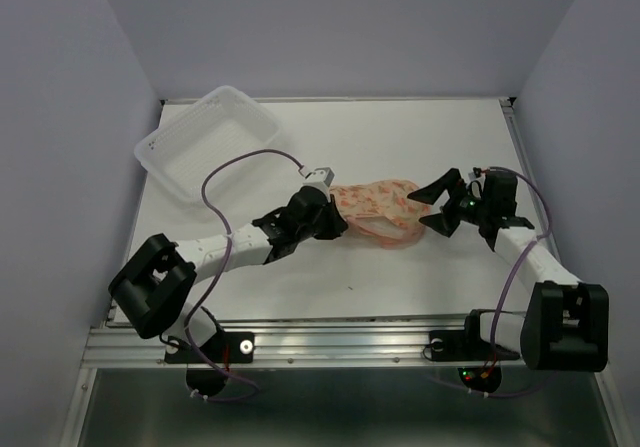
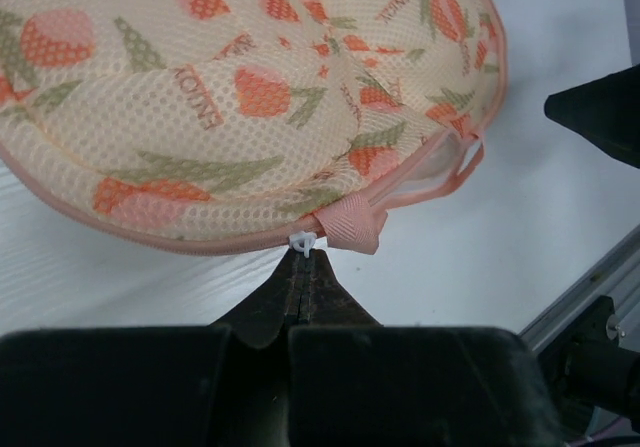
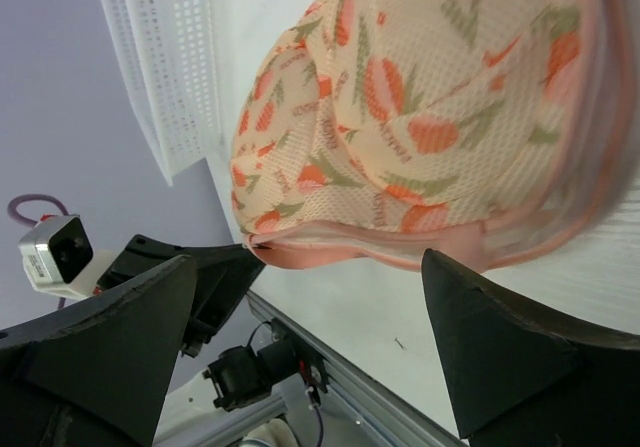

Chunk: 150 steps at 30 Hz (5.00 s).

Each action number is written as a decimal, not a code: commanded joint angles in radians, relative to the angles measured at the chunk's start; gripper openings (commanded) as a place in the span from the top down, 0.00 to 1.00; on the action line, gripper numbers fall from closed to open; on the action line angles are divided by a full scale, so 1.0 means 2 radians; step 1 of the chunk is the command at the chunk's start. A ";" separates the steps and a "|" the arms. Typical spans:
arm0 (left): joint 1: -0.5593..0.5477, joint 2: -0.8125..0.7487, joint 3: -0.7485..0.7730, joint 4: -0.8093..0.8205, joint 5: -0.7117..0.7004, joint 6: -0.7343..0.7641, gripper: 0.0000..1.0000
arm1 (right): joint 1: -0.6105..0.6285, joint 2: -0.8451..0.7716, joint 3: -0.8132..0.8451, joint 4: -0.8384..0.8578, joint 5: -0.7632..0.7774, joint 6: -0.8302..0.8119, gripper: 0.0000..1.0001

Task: Unzip the laundry bag and remove the bra

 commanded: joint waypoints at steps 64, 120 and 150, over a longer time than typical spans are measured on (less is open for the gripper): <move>-0.029 -0.033 -0.025 0.019 -0.015 -0.042 1.00 | 0.035 0.069 0.058 -0.001 -0.024 -0.036 0.00; -0.114 0.123 0.154 0.010 -0.005 -0.049 1.00 | 0.059 -0.040 -0.108 0.119 0.073 0.160 0.99; 0.002 -0.046 -0.067 0.008 -0.029 -0.012 0.55 | 0.050 -0.017 -0.005 -0.083 -0.013 -0.114 0.29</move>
